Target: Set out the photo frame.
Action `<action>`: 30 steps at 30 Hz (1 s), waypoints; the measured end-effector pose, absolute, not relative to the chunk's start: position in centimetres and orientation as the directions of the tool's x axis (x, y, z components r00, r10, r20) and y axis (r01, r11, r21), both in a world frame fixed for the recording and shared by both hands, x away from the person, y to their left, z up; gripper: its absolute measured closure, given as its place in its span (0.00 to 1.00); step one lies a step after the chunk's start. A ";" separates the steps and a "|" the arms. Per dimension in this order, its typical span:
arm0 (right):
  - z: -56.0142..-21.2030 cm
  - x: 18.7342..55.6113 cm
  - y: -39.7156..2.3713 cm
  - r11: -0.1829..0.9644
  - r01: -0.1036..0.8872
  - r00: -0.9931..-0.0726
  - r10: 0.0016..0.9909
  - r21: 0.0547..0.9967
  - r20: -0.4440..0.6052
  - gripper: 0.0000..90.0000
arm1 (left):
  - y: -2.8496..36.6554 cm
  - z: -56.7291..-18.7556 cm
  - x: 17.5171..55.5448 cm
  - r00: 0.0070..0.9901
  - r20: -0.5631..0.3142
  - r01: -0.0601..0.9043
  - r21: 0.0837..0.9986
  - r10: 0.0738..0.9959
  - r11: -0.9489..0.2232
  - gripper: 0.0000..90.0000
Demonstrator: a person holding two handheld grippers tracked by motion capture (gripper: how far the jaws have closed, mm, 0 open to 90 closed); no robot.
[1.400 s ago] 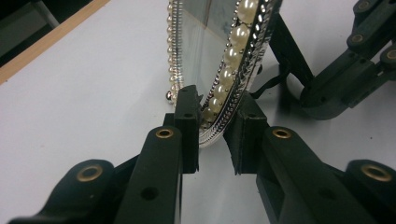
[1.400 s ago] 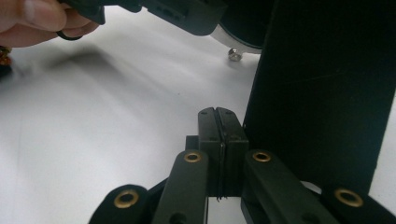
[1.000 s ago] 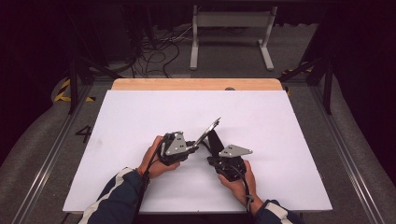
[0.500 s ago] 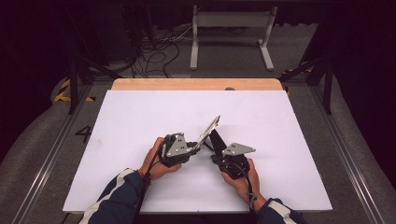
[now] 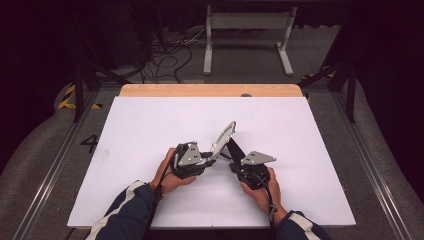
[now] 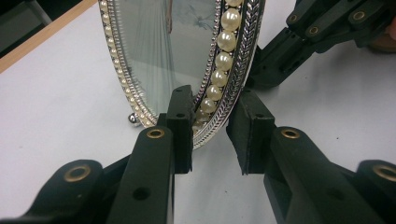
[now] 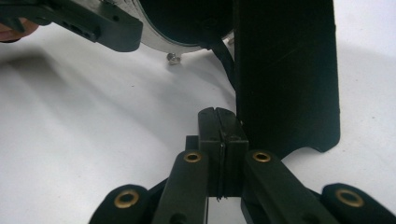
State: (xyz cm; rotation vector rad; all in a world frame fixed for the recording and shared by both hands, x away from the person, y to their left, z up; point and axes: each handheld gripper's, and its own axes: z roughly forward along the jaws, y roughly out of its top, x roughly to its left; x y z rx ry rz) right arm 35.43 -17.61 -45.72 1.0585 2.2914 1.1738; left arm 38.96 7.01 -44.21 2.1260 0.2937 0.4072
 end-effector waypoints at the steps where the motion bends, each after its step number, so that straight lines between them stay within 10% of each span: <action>1: -45.7 35.5 -17.7 0.373 0.459 -0.655 0.755 0.806 0.023 1.00 | 7.0 -44.2 39.0 0.918 0.174 0.054 0.835 0.357 -0.547 0.79; 30: -45.8 36.6 -19.1 0.332 0.488 -0.611 0.790 0.807 0.045 1.00 | 6.0 -44.2 38.6 0.931 0.135 0.071 0.844 0.338 -0.532 0.78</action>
